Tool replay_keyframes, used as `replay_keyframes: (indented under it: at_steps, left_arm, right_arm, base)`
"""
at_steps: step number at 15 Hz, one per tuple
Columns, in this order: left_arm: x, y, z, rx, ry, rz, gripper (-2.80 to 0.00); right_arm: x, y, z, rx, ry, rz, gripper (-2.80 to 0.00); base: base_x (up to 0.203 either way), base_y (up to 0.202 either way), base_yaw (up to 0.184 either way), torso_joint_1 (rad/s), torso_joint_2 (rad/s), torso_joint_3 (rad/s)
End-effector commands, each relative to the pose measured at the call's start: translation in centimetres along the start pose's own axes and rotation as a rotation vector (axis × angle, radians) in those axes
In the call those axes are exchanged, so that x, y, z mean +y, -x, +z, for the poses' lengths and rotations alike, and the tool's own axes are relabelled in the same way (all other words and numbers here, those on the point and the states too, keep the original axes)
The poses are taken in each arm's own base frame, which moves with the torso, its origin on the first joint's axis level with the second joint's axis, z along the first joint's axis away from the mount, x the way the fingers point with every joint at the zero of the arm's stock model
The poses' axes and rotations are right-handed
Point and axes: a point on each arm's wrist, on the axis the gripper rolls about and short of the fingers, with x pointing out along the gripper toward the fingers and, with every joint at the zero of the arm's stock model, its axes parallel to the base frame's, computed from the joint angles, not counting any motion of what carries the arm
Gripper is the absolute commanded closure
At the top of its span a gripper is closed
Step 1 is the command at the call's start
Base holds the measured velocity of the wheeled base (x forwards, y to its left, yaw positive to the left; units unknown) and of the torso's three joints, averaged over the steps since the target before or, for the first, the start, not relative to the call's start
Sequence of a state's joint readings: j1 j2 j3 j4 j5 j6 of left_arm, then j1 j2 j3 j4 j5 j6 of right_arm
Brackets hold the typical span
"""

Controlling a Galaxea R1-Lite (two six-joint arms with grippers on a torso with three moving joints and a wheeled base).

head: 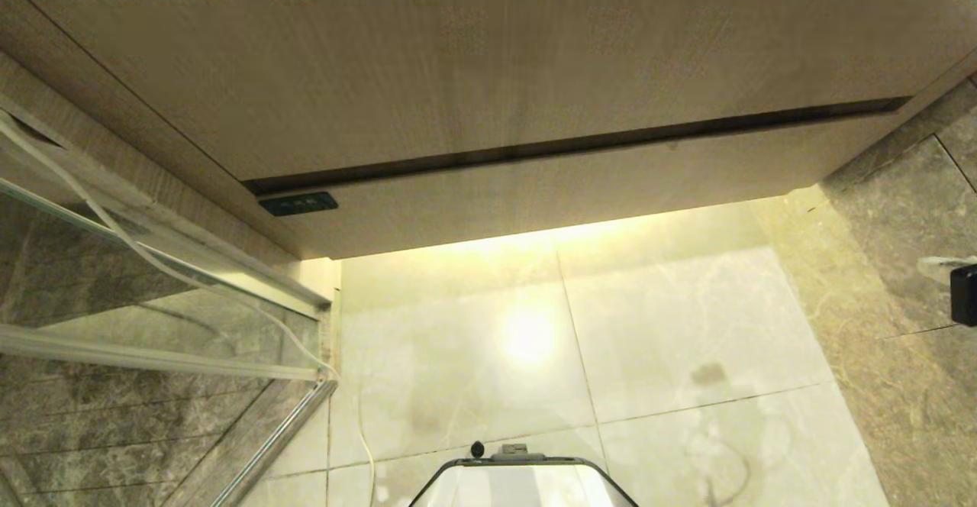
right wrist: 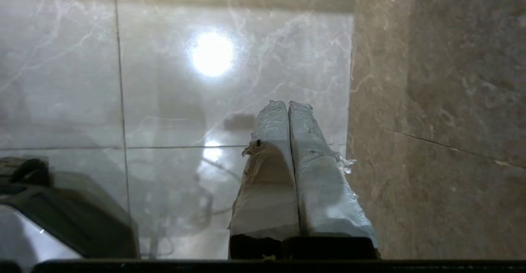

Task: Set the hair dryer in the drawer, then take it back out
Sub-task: Close the drawer, then pull open the drawer

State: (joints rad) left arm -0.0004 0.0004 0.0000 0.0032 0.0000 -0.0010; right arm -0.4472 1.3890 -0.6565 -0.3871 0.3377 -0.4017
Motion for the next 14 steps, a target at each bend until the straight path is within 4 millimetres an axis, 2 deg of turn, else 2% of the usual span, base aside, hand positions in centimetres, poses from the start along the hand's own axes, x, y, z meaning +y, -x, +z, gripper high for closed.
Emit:
replay_keyframes:
  at_steps: [1,6,8,10,12,14]
  left_arm:
    - [0.0,0.0,0.0,0.0,0.001,-0.001,0.0]
    - [0.0,0.0,0.0,0.001,0.001,-0.001,0.0]
    - [0.0,0.0,0.0,0.001,0.001,-0.001,0.0]
    - [0.0,0.0,0.0,0.001,0.001,-0.001,0.0]
    - [0.0,0.0,0.0,0.001,0.001,-0.001,0.0]
    - [0.0,0.0,0.0,0.001,0.001,-0.001,0.0]
  right_arm:
    - [1.5,4.6,0.6,-0.066,0.027,-0.03,0.0]
    - [5.0,11.0,-2.0,-0.118,0.037,-0.061,0.0]
    - [6.1,12.6,-3.3,-0.122,0.018,-0.063,0.0]
    - [7.7,15.2,-4.7,-0.176,0.0,-0.087,0.0]
    - [9.7,17.5,-7.4,-0.248,-0.002,-0.121,0.0]
    - [11.3,18.5,-10.7,-0.293,-0.009,-0.142,0.0]
  base:
    - [0.0,0.0,0.0,0.0,0.0,0.0]
    - [0.0,0.0,0.0,0.0,0.0,0.0]
    - [0.0,0.0,0.0,0.0,0.0,0.0]
    - [0.0,0.0,0.0,0.0,0.0,0.0]
    - [0.0,0.0,0.0,0.0,0.0,0.0]
    - [0.0,0.0,0.0,0.0,0.0,0.0]
